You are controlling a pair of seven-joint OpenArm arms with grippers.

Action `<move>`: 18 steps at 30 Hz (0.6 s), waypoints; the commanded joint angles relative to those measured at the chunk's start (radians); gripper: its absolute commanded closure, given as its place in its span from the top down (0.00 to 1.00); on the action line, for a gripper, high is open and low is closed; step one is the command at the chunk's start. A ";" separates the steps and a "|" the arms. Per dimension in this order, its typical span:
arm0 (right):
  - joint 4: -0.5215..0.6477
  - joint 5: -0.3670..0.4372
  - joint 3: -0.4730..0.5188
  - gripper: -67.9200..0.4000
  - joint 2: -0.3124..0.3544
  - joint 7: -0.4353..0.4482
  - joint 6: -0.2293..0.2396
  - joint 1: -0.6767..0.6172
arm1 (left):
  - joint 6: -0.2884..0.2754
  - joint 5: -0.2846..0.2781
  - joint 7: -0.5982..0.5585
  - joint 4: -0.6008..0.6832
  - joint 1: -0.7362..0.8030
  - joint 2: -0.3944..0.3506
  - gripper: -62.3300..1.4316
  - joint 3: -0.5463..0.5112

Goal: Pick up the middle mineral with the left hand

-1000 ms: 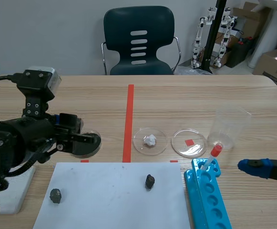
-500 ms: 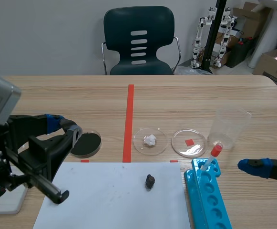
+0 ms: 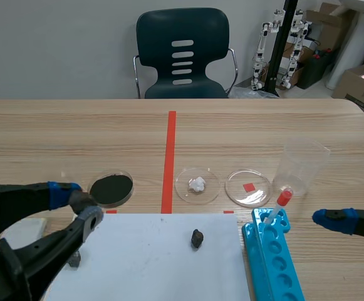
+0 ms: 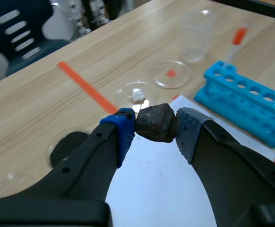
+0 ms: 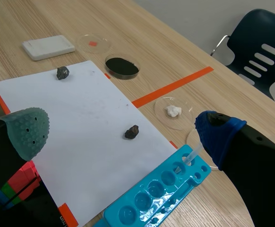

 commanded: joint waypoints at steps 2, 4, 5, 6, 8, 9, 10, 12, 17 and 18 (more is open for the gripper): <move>0.014 0.013 0.006 0.96 0.003 0.018 0.000 0.008 | -0.006 0.012 -0.020 0.015 -0.007 0.004 0.23 0.001; 0.014 0.013 0.006 0.96 0.003 0.018 0.000 0.008 | -0.006 0.013 -0.021 0.015 -0.007 0.004 0.23 0.001; 0.014 0.013 0.006 0.96 0.003 0.018 0.000 0.008 | -0.006 0.013 -0.021 0.015 -0.007 0.004 0.23 0.001; 0.014 0.013 0.006 0.96 0.003 0.018 0.000 0.008 | -0.006 0.013 -0.021 0.015 -0.007 0.004 0.23 0.001; 0.014 0.013 0.006 0.96 0.003 0.018 0.000 0.008 | -0.006 0.013 -0.020 0.015 -0.007 0.004 0.23 0.001; 0.014 0.013 0.006 0.96 0.003 0.018 0.000 0.008 | -0.006 0.013 -0.020 0.015 -0.007 0.004 0.23 0.001; 0.014 0.013 0.006 0.96 0.003 0.018 0.000 0.008 | -0.006 0.013 -0.020 0.015 -0.008 0.004 0.23 0.001; 0.014 0.013 0.006 0.96 0.003 0.018 0.000 0.008 | -0.006 0.013 -0.020 0.015 -0.010 0.004 0.23 0.001; 0.014 0.013 0.006 0.96 0.003 0.018 0.000 0.008 | -0.006 0.019 -0.021 0.015 -0.010 0.004 0.23 0.001; 0.014 0.013 0.006 0.96 0.003 0.018 0.000 0.008 | -0.006 0.021 -0.021 0.015 -0.010 0.004 0.23 0.001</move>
